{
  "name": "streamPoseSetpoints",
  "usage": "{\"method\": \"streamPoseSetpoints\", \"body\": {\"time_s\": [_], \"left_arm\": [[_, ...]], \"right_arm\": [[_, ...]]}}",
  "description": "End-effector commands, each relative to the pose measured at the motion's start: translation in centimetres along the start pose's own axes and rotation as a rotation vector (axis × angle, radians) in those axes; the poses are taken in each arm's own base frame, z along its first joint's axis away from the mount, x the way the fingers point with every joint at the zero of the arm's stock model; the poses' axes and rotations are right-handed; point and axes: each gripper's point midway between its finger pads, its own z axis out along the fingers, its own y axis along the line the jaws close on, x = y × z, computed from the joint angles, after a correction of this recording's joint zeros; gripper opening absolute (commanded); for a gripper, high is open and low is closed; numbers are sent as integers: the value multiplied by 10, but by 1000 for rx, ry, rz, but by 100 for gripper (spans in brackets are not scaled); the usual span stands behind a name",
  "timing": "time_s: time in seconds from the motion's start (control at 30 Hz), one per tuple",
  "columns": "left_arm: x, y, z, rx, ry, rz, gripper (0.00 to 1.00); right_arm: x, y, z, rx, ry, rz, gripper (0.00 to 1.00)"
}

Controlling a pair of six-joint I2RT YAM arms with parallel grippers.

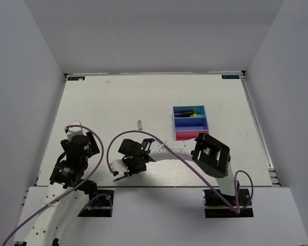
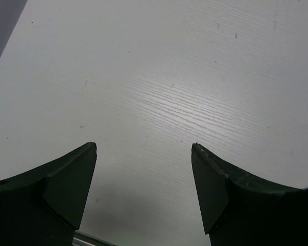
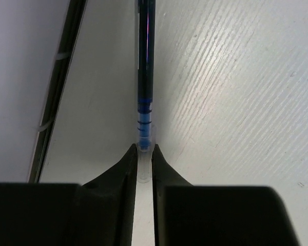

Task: Sort the stationery into containers
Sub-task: Grab a piece of stationery with the right arm, then place the stationery into the container

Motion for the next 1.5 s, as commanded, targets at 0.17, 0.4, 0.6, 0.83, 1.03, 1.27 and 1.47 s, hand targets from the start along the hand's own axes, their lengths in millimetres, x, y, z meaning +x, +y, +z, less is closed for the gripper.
{"method": "streamPoseSetpoints", "body": {"time_s": [0.17, 0.4, 0.6, 0.83, 1.03, 1.27, 1.47], "left_arm": [[-1, 6, 0, -30, -13, -13, 85], [-1, 7, 1, -36, -14, -12, 85], [-1, 7, 2, -36, -13, -11, 85], [2, 5, 3, -32, 1, -3, 85], [5, 2, 5, -21, 18, 8, 85], [6, 1, 5, -16, 26, 11, 85], [7, 0, 6, -14, 31, 15, 85]], "right_arm": [[36, -19, -25, 140, 126, 109, 0], [25, -58, -109, 378, 61, 57, 0], [45, -79, -169, 543, 74, 63, 0], [119, -102, -224, 722, 186, 121, 0], [191, -106, -254, 786, 287, 168, 0], [238, -91, -260, 716, 279, 197, 0], [266, -75, -257, 658, 274, 228, 0]]}}
